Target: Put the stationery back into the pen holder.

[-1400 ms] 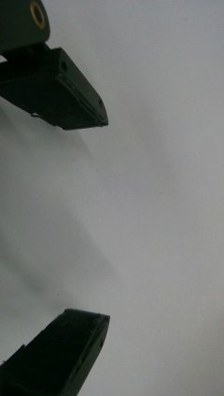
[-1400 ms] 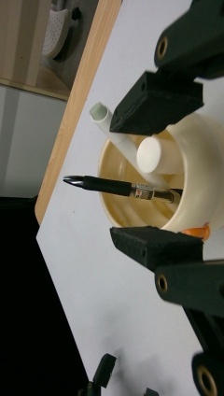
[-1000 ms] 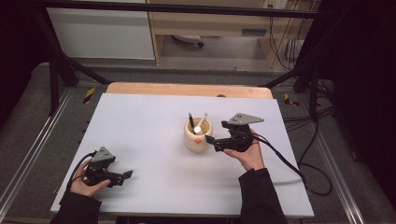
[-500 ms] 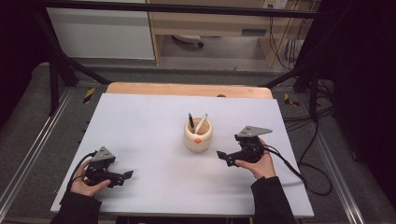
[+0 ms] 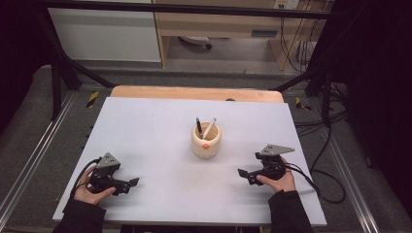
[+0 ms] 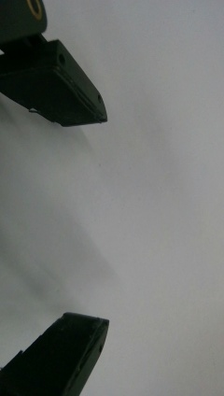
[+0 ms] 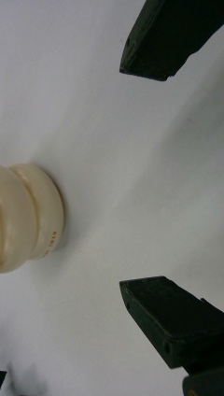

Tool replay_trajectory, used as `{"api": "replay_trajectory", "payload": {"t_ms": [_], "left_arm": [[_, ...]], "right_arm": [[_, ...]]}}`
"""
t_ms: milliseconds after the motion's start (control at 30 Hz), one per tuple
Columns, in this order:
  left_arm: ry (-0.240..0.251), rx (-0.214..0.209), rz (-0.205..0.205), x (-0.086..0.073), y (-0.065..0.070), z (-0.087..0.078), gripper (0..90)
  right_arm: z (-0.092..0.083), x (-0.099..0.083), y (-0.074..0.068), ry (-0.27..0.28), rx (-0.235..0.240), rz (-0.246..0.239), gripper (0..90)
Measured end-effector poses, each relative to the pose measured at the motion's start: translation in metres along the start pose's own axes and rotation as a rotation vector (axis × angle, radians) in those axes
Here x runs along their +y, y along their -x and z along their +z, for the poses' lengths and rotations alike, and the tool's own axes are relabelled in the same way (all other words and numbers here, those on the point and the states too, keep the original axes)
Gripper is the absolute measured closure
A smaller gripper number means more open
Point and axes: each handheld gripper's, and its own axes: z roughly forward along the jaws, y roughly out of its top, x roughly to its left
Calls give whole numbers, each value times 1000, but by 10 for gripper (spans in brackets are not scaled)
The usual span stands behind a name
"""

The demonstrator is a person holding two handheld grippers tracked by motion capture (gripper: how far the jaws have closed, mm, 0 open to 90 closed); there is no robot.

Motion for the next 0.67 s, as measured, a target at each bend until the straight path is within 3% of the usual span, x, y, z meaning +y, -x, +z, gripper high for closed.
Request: {"api": "replay_trajectory", "payload": {"t_ms": [300, 667], "left_arm": [[8, -2, 13, 0, 1, 0, 27], [13, -9, 25, 0, 1, 2, 27]], "right_arm": [[-5, -27, 11, -28, 10, 16, 7], [-10, -34, 13, -59, -1, -11, 7]]}}
